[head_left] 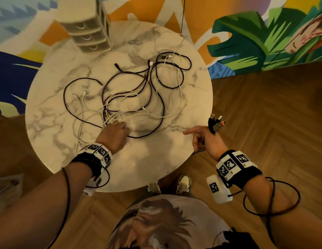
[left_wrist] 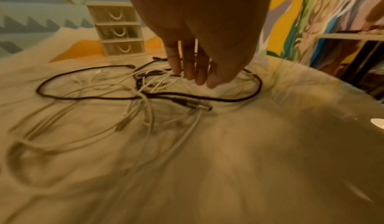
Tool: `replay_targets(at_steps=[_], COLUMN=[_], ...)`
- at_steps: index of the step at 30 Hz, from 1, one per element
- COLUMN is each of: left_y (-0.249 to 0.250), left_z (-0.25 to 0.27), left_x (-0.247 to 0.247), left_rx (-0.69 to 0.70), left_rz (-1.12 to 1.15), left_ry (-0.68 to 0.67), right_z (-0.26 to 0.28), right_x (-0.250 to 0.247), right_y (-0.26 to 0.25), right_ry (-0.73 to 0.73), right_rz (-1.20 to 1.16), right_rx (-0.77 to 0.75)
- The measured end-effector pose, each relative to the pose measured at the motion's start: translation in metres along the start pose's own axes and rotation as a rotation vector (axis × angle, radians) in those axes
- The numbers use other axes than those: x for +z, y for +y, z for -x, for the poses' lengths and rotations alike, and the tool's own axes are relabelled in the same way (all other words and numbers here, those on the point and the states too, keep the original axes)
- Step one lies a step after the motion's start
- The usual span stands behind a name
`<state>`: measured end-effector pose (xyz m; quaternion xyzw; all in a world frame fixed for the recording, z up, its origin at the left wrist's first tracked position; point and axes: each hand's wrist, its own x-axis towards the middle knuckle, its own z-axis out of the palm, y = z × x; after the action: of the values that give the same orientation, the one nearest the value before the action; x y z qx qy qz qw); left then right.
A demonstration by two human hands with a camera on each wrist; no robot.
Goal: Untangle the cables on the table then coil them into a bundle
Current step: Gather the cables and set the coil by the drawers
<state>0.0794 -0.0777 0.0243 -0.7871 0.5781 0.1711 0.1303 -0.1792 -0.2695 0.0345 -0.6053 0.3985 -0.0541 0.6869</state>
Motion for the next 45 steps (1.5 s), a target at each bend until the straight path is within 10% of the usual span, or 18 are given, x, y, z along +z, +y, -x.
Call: replay_targets(at_steps=[11,19,29,42,45], left_y=[-0.006,0.059,0.116,0.117,0.108], left_z=[0.006,-0.005,-0.008,-0.010,-0.020], left_x=[0.010,-0.058,-0.104,-0.102,-0.072], left_rx=[-0.090,0.109,0.106,0.199,0.046], left_rz=[-0.070,0.573,1.037,1.043,1.101], left_ry=[-0.221,0.433,0.545,0.542,0.302], right_z=[-0.005,-0.006,0.000,0.003,-0.008], right_x=[0.020,0.041,0.051,0.055,0.049], right_y=[-0.009,-0.020,-0.051,-0.065,-0.060], right_ry=[-0.037,-0.038,-0.083,0.065,0.223], right_rz=[0.042,0.034,0.040,0.075,-0.187], right_rx=[0.017,-0.065,-0.255,-0.275,-0.271])
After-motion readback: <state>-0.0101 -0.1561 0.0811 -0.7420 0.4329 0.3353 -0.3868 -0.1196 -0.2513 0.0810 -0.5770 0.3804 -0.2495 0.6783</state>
